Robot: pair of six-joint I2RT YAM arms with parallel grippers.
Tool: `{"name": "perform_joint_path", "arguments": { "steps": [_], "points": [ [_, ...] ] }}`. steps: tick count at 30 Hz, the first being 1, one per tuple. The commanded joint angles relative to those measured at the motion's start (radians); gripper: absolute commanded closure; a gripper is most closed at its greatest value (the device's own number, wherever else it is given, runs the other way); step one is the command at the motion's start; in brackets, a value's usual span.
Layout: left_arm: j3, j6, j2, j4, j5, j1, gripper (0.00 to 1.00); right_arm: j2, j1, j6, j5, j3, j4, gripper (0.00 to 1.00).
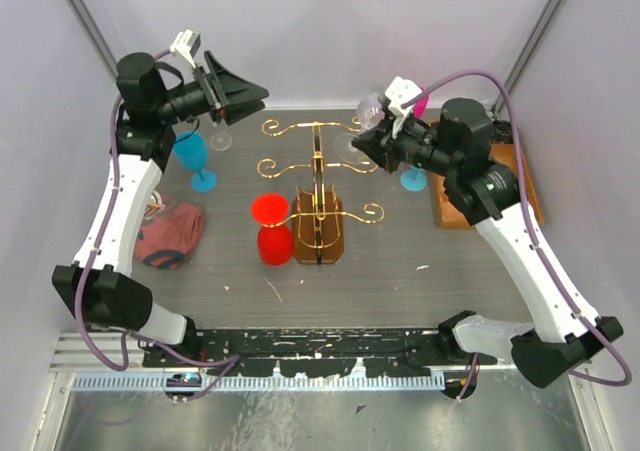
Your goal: Take the wine glass off the wine glass rack
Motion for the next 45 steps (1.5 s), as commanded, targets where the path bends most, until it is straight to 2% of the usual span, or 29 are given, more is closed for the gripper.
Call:
{"name": "perform_joint_path", "arguments": {
  "steps": [1,10,18,24,29,33,40,45],
  "points": [
    [0.112,-0.014,0.064,-0.112,0.057,-0.049,0.29,0.07,0.005,-0.182,-0.14,0.084,0.186,0.99],
    [0.238,0.065,0.162,-0.281,0.089,-0.113,0.18,0.13,0.075,-0.272,-0.264,0.142,0.181,0.99],
    [0.29,0.107,0.202,-0.39,0.05,-0.121,0.17,0.146,0.172,-0.31,-0.269,0.217,0.134,0.99],
    [0.286,0.066,0.196,-0.352,0.045,-0.125,0.17,0.185,0.271,-0.364,-0.205,0.251,0.069,0.99],
    [0.261,0.031,0.185,-0.311,0.049,-0.125,0.17,0.206,0.308,-0.383,-0.184,0.26,0.063,0.99],
    [0.233,-0.01,0.177,-0.267,0.061,-0.131,0.17,0.217,0.318,-0.391,-0.169,0.271,0.069,0.99],
    [0.203,-0.01,0.165,-0.282,0.074,-0.144,0.21,0.237,0.325,-0.398,-0.159,0.294,0.065,0.99],
    [0.202,0.001,0.166,-0.292,0.076,-0.144,0.3,0.247,0.332,-0.402,-0.154,0.307,0.049,0.99]
  ]
}}
